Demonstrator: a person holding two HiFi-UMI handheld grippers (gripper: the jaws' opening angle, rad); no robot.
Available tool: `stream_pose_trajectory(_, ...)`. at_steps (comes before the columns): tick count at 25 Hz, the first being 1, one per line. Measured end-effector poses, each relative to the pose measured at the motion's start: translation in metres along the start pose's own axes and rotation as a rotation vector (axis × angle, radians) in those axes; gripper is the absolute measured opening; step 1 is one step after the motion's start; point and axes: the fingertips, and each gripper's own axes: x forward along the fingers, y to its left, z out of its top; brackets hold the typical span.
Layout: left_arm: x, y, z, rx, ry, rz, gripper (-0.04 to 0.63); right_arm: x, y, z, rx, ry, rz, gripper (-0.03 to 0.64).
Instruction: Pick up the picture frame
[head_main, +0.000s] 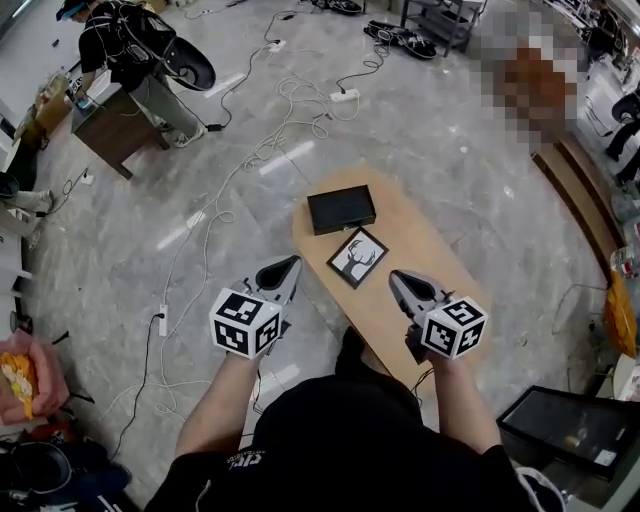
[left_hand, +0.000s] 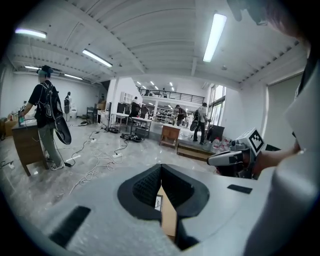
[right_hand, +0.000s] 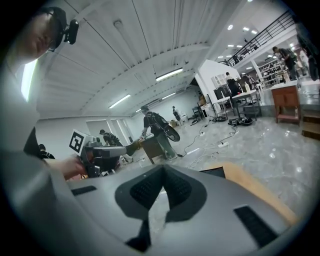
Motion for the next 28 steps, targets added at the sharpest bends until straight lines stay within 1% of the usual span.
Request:
stream_pose_trajectory(6,0.049,0.008,0.006,-0.025,0.025,-0.015,0.009,0.023,-0.031,0.006,-0.015,0.063,0.034,0.005)
stream_pose_trajectory(10,0.068,0.012,0.001,-0.051,0.039,-0.035,0.009,0.032,-0.050,0.001,0.028,0.095,0.008,0.005)
stream_pose_trajectory(17,0.105,0.042,-0.016,-0.066,0.100,-0.088,0.009,0.063,-0.066,-0.006,0.083,0.148,-0.036,0.005)
stream_pose_trajectory(20,0.124,0.047,-0.030,-0.086,0.125,-0.117,0.009,0.077,-0.076,-0.018,0.090,0.181,-0.050,0.005)
stream_pose_trajectory(23,0.142,0.049,-0.051,-0.099,0.170,-0.148,0.009,0.089,-0.084,-0.030,0.118,0.201,-0.053,0.005)
stream_pose_trajectory(28,0.170,0.062,-0.084,-0.123,0.216,-0.146,0.009,0.107,-0.102,-0.069,0.147,0.276,-0.045,0.005)
